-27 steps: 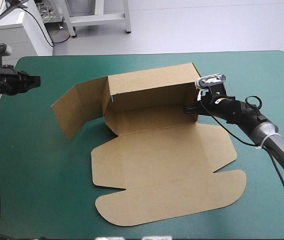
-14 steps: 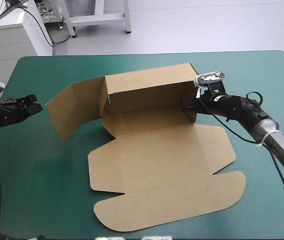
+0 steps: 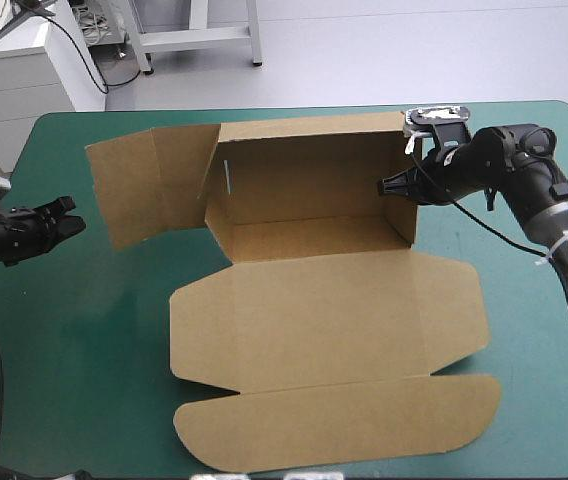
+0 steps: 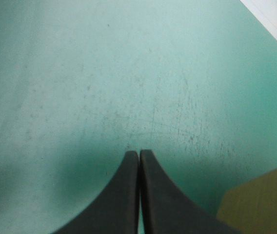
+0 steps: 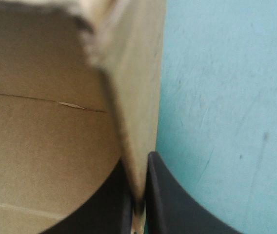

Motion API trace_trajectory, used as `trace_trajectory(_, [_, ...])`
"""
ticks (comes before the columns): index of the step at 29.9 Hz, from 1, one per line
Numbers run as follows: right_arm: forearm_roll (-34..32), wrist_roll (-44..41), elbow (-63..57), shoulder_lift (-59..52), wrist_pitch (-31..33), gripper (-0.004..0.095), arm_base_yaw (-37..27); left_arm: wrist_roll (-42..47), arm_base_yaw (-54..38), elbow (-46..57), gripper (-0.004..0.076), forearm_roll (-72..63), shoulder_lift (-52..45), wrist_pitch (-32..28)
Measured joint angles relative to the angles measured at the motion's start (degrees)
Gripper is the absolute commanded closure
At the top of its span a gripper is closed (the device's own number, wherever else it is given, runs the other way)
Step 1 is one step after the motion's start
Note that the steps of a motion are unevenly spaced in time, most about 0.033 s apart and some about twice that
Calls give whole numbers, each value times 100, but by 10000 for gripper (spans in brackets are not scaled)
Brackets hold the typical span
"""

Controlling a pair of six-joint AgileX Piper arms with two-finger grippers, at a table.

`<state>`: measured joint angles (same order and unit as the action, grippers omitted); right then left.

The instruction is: Fold the box

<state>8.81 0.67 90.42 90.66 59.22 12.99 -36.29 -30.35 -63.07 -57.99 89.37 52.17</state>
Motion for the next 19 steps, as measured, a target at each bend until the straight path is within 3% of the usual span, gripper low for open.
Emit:
trace_trajectory(6, [-7, -67, 2, 69, 1175, 919, 0, 0, 0, 0, 732, -127, 0, -5])
trace_trajectory(19, [-38, -67, -195, 579, 1177, 920, -4, 0, 0, 22, 732, -369, 0, 22])
